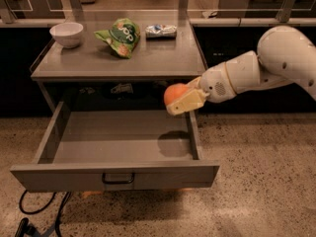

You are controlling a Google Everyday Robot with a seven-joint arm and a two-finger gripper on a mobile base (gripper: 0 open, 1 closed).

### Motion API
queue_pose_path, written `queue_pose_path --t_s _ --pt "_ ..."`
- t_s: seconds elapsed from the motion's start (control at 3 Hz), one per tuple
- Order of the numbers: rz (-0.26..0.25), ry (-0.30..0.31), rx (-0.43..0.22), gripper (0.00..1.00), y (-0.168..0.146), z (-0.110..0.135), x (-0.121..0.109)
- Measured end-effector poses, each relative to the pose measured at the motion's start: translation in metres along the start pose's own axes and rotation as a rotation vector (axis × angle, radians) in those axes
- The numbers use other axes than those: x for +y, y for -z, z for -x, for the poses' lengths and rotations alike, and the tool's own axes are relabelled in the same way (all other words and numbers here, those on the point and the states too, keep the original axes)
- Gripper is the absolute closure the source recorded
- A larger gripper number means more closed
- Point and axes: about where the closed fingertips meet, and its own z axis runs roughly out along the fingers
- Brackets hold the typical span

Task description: Place orange into top drawer

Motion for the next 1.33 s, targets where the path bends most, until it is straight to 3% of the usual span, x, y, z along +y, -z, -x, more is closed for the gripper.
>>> queue_pose_path --t_s 0.33,0.67,1.0,1.33 --pt "0.039 -0.019 0.035 1.0 -0.016 -0.019 0.012" --pt "0.002 -0.043 0.027 1.0 -0.013 -0.025 0.0" --pt "-0.017 -0.108 0.02 1.0 -0.045 -0.055 -0.019" --pt "-0.008 -0.167 0.051 1.0 -0.101 -0.089 -0.032"
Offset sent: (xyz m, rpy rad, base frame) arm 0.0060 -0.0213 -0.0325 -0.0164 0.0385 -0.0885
